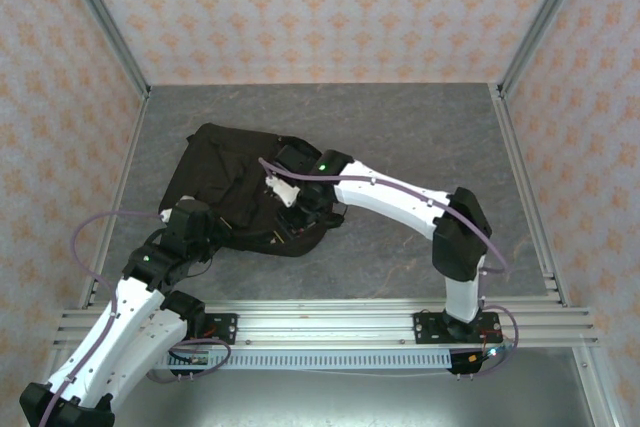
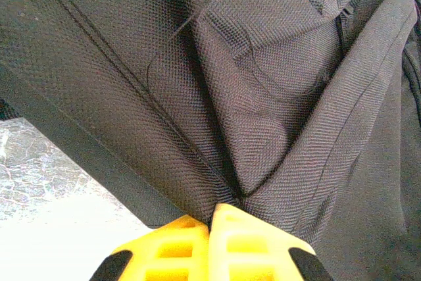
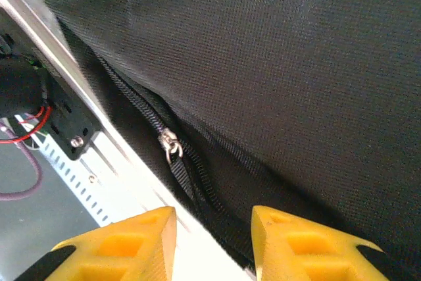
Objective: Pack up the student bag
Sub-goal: Zip the student bag at the middle-left of the table.
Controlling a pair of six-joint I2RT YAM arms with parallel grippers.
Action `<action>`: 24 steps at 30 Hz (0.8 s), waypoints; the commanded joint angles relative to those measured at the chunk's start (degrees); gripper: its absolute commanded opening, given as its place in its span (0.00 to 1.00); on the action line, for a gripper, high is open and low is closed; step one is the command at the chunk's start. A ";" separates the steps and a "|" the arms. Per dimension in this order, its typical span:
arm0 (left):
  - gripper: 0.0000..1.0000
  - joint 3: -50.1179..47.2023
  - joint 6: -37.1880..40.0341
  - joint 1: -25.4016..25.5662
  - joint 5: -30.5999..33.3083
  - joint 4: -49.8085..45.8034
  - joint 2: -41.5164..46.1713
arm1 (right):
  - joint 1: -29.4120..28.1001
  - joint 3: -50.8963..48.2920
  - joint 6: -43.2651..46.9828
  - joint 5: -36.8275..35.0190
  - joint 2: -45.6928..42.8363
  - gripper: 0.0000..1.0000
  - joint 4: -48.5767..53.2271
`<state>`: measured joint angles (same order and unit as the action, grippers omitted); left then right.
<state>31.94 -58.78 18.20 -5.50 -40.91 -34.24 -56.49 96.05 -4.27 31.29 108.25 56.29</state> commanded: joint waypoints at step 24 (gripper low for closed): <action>0.00 0.14 3.58 -0.88 4.00 0.63 0.27 | 1.72 -3.30 0.74 -2.82 -6.38 0.00 3.31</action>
<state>31.94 -57.10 18.20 -5.34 -40.91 -34.24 -56.45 94.72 -2.22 31.24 107.50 57.84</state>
